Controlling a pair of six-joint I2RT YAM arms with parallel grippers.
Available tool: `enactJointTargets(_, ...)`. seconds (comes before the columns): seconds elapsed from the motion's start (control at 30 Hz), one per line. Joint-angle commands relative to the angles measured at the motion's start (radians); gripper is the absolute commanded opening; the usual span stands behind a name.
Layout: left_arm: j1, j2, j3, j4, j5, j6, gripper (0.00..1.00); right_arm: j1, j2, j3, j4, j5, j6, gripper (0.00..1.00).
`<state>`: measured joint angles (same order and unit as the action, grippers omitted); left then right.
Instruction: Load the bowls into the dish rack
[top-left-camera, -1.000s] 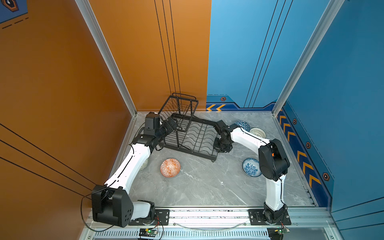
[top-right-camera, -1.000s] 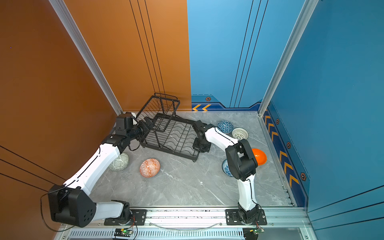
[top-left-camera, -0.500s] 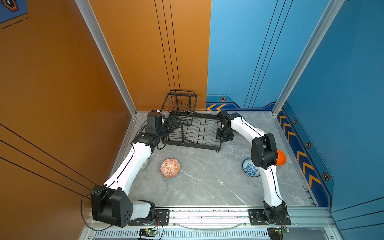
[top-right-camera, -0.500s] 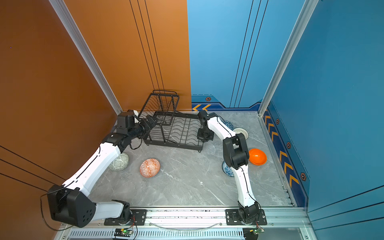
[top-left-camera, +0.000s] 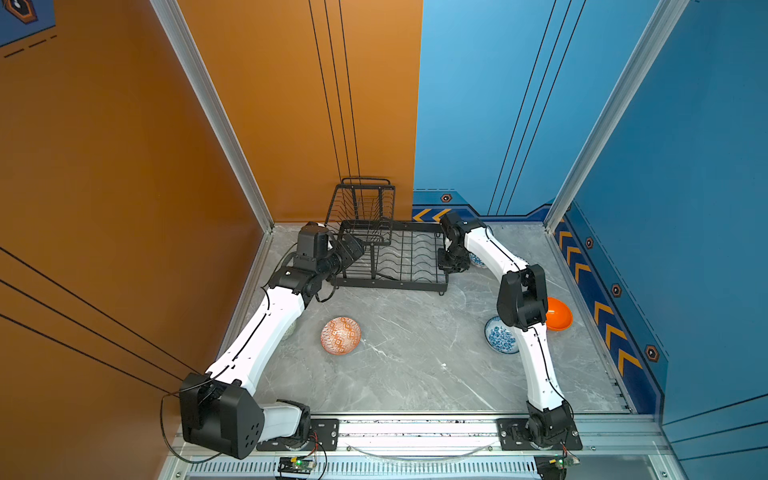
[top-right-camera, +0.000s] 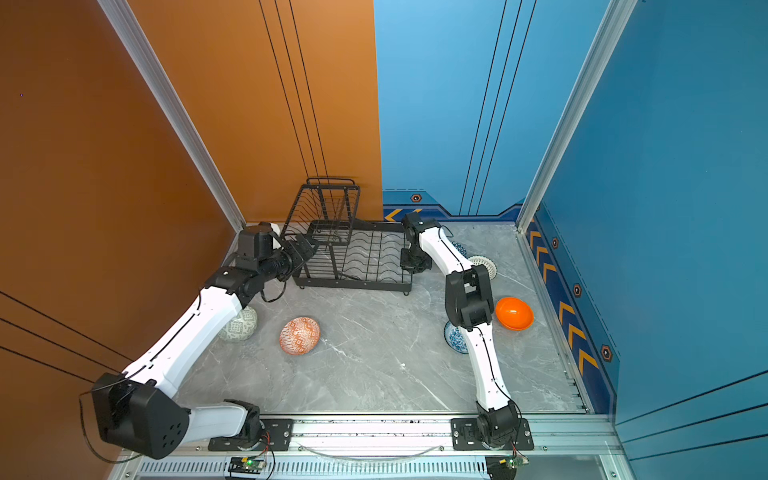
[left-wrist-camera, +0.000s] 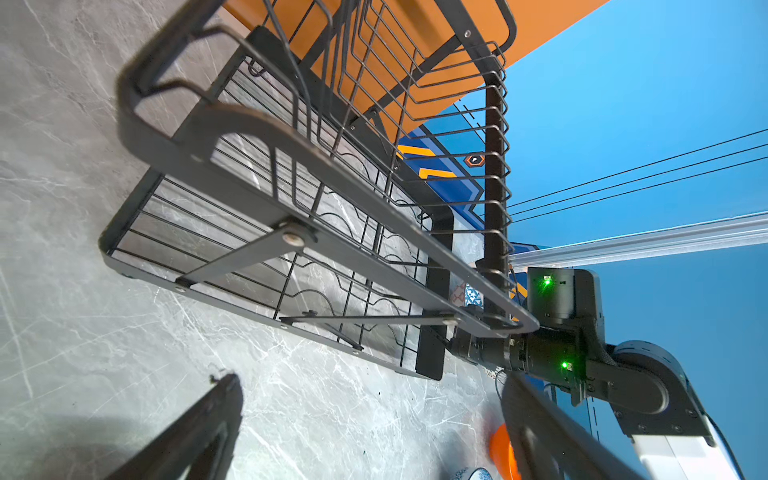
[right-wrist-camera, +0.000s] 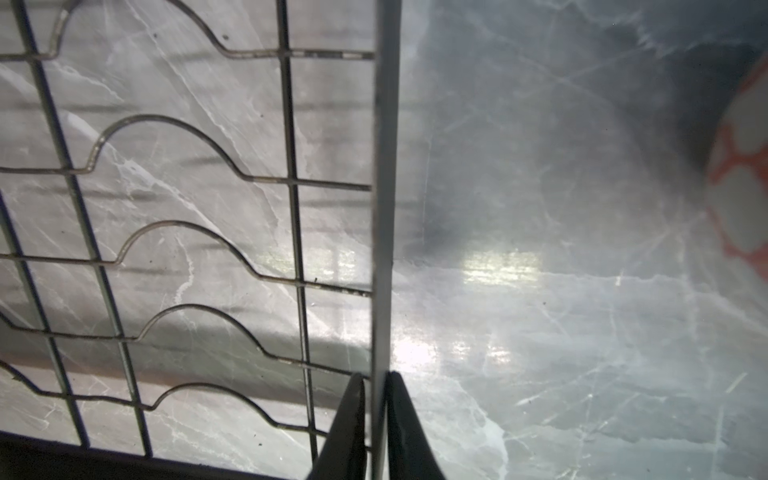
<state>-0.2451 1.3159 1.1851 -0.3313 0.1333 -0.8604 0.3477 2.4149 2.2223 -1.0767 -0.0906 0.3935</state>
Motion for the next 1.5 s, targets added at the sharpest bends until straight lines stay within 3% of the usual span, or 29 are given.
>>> enactJointTargets(0.0,-0.01,-0.019,0.001,-0.02,-0.019,0.018,0.98,0.012,-0.006,0.039,0.027,0.034,-0.026,0.18)
enactJointTargets(0.3,-0.012,-0.001,0.019,-0.018,-0.022,0.032,0.98,0.005,-0.055,0.051,0.031,0.047,0.0,0.52)
enactJointTargets(0.5,-0.014,0.005,0.026,-0.019,-0.018,0.035,0.98,-0.001,-0.113,0.009,0.027,0.046,0.045,0.67)
enactJointTargets(0.6,-0.02,0.007,0.026,-0.019,-0.019,0.04,0.98,0.005,-0.158,-0.058,0.026,0.019,0.085,0.68)
enactJointTargets(0.77,-0.036,0.006,0.016,-0.017,-0.029,0.044,0.98,0.041,-0.222,-0.17,0.028,0.006,0.113,0.66)
enactJointTargets(1.13,-0.06,0.029,0.014,0.003,-0.019,0.039,0.98,0.045,-0.248,-0.311,0.05,0.002,0.135,0.49)
enactJointTargets(1.47,-0.069,0.043,0.034,0.004,-0.012,0.042,0.98,-0.002,-0.184,-0.282,0.05,0.076,0.058,0.13)
